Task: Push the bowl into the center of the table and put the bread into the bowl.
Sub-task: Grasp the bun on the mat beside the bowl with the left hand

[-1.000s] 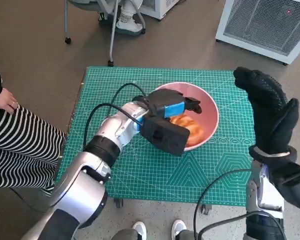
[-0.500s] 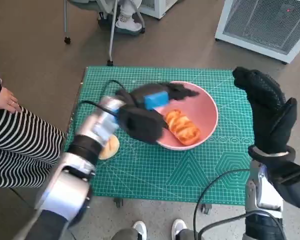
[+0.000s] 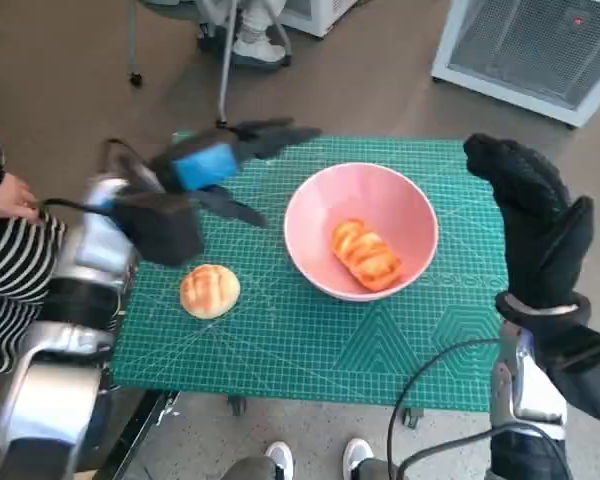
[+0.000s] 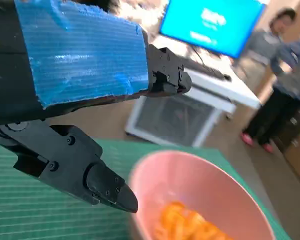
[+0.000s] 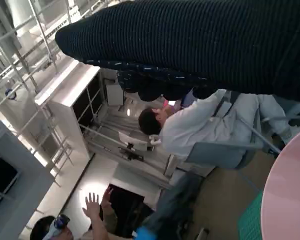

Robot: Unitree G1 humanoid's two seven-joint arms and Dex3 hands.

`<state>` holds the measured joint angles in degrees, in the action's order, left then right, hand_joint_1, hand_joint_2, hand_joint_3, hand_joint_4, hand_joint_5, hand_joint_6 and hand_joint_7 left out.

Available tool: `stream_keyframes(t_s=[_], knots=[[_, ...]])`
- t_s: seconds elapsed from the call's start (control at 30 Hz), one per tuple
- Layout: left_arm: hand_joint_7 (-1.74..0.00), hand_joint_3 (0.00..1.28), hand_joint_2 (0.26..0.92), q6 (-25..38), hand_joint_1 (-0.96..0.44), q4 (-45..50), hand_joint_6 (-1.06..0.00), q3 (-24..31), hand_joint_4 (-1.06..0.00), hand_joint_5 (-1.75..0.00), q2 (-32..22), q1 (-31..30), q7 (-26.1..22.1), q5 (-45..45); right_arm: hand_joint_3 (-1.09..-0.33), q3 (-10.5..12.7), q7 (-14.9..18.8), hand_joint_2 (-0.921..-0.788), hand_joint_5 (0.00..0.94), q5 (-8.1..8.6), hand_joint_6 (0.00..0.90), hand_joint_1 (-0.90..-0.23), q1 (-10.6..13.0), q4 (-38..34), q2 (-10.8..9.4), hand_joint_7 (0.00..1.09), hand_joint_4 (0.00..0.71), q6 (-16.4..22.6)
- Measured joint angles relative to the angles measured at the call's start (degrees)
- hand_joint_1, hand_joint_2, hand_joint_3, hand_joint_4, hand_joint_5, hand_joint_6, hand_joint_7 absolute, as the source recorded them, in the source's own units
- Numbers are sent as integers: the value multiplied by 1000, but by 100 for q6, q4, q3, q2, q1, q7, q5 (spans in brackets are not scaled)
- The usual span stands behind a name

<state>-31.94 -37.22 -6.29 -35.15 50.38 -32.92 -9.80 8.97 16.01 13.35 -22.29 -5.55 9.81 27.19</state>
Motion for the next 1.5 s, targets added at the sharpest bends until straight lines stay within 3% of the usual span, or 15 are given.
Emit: stream_keyframes(t_s=[0.4,0.73,1.17,1.5], knots=[[-76,0,728,617,-145,1187,-272,402,-136,-3,-727,-1202,-465,302,-806,-17,-3,-921,2,6,66,-741,-3,14,-11,484,170,-59],[-53,1,730,892,-122,1681,-290,444,-134,-1,-850,-1940,-649,309,-805,-23,24,-921,1,29,67,-743,-8,-47,-11,482,169,-59],[-24,5,741,880,-127,1578,-294,37,-128,0,-833,-2042,-727,-54,-804,-21,122,-921,0,54,68,-740,-12,-82,3,480,161,-62],[-8,8,753,794,-141,555,-284,-475,-110,0,-629,-1917,-733,-501,-806,-2,176,-921,0,147,66,-736,-9,-62,62,477,160,-101]])
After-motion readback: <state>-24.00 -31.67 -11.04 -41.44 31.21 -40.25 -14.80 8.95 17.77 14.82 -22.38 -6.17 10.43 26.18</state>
